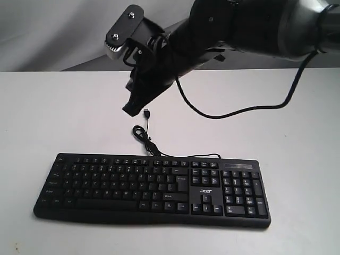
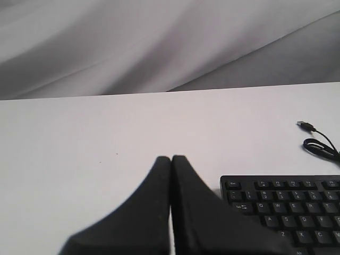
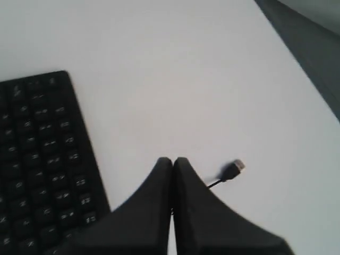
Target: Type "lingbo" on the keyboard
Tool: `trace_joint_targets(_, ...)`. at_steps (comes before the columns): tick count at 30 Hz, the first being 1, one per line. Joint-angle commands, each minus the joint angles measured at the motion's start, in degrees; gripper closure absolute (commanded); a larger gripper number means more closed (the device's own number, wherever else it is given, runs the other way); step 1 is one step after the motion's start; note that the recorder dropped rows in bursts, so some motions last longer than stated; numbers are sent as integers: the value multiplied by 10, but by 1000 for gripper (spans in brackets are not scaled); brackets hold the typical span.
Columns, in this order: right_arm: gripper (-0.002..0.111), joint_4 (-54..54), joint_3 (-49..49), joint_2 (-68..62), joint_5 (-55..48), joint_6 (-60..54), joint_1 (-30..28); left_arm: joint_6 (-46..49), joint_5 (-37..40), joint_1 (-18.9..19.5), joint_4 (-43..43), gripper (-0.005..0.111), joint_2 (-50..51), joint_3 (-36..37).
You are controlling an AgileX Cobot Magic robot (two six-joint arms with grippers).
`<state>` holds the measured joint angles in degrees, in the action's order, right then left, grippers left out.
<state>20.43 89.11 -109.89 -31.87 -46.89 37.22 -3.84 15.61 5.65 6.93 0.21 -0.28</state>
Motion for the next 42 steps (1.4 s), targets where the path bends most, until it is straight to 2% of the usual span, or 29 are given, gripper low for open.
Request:
trace_joint_targets(1,108,49,-5,-36,-85,-90,-5,-1,-4,1,-2,106,-2,3)
trace_joint_targets(4,108,95,-29,-62,-82,-142,-3,-1,-4,1,-2,106,-2,3)
trace_joint_targets(7,108,228,-80,-85,-58,-261,-3,-1,-4,1,-2,106,-2,3)
trace_joint_targets(10,108,301,-126,-83,-37,-346,-5,-1,-4,1,-2,106,-2,3)
trace_joint_targets(13,108,289,-127,-83,-34,-353,-6,-1,-4,1,-2,106,-2,3)
trace_joint_targets(17,108,252,-127,-83,-68,-305,-6,-1,-4,1,-2,106,-2,3)
trace_joint_targets(22,108,253,-157,-83,-45,-310,-5,-1,-4,1,-2,106,-2,3)
trace_joint_targets(42,108,255,-157,-97,-46,-319,8,-1,-4,1,-2,106,-2,3)
